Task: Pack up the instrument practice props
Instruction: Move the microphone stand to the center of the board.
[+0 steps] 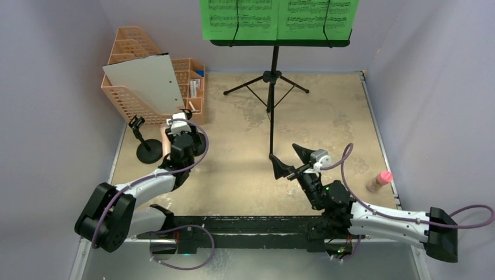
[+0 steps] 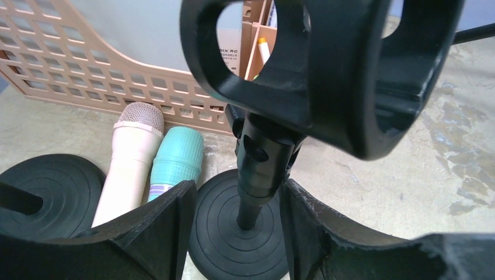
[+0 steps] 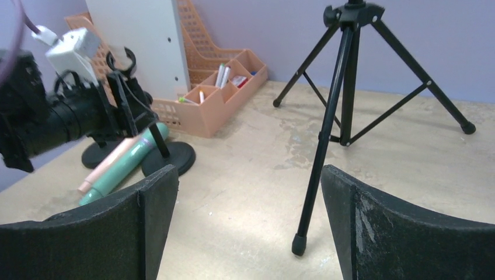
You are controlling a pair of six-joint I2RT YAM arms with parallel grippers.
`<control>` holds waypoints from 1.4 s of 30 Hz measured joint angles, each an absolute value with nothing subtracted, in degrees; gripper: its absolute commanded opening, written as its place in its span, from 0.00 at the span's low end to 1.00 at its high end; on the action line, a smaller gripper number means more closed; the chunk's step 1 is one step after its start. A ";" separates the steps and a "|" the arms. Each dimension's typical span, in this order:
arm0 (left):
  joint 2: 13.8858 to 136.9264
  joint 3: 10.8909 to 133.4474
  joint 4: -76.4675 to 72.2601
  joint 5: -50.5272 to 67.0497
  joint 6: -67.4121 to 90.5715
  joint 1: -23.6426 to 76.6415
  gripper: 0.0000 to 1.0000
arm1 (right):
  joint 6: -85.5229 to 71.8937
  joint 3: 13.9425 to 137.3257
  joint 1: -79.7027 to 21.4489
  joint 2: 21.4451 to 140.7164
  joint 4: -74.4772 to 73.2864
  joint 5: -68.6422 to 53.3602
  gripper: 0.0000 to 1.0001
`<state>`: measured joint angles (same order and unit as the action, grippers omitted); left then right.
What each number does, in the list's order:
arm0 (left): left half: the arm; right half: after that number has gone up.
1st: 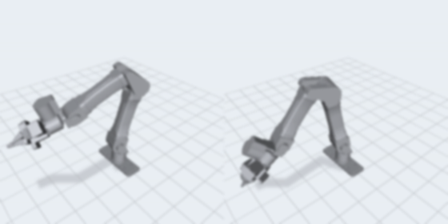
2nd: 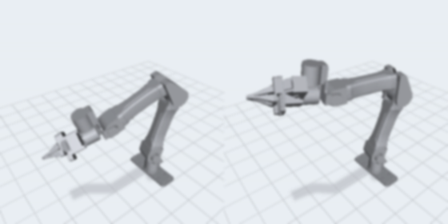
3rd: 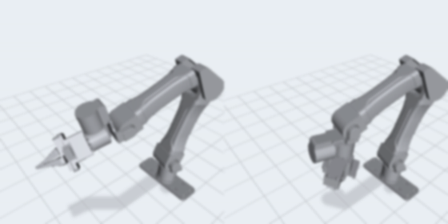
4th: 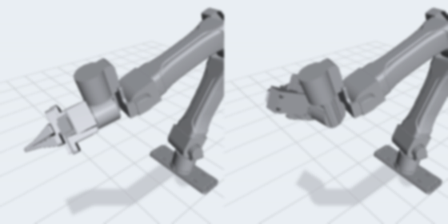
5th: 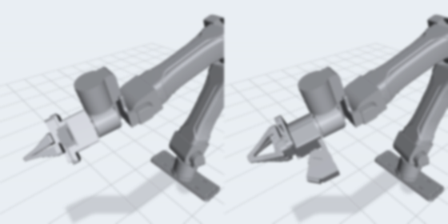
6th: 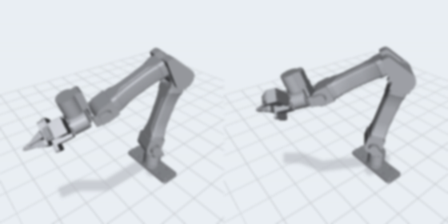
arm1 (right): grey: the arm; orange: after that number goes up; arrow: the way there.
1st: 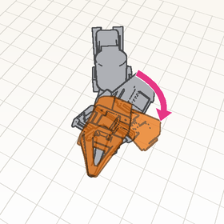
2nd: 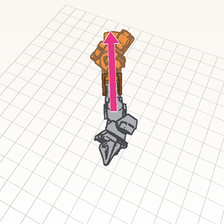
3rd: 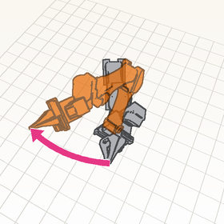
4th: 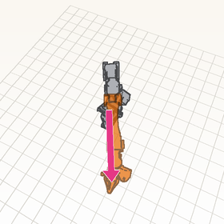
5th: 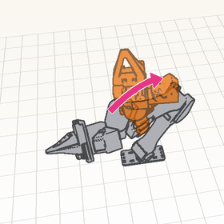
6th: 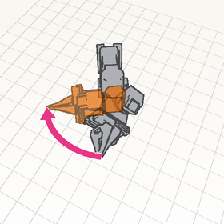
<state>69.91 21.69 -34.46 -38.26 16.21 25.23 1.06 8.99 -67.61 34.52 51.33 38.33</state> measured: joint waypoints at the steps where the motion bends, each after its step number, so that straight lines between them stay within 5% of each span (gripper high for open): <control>1: 69.21 21.69 -33.52 -37.98 16.82 25.17 0.59 | 1.04 8.99 -67.61 35.53 51.75 38.46 0.94; 8: 60.31 25.26 -19.86 -35.68 24.01 25.12 0.70 | -0.14 12.12 -65.87 46.87 51.64 39.42 0.96; 16: 48.25 31.92 -3.51 -30.39 29.39 25.12 0.76 | -4.67 22.41 -52.97 59.64 48.88 35.00 0.96; 29: 32.56 43.18 6.90 -18.24 12.19 25.12 0.81 | -6.92 41.80 -39.38 85.73 47.46 29.78 0.90; 36: 29.69 39.24 8.99 -14.20 8.75 25.12 0.81 | -8.05 49.17 -36.56 98.48 46.78 28.73 0.69; 42: 28.75 38.39 9.08 -10.72 8.32 25.12 0.81 | -8.69 49.67 -36.40 99.68 45.71 28.93 0.30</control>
<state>28.75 38.39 9.08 -10.72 8.32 25.12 -8.69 49.67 -36.40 99.68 45.71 28.93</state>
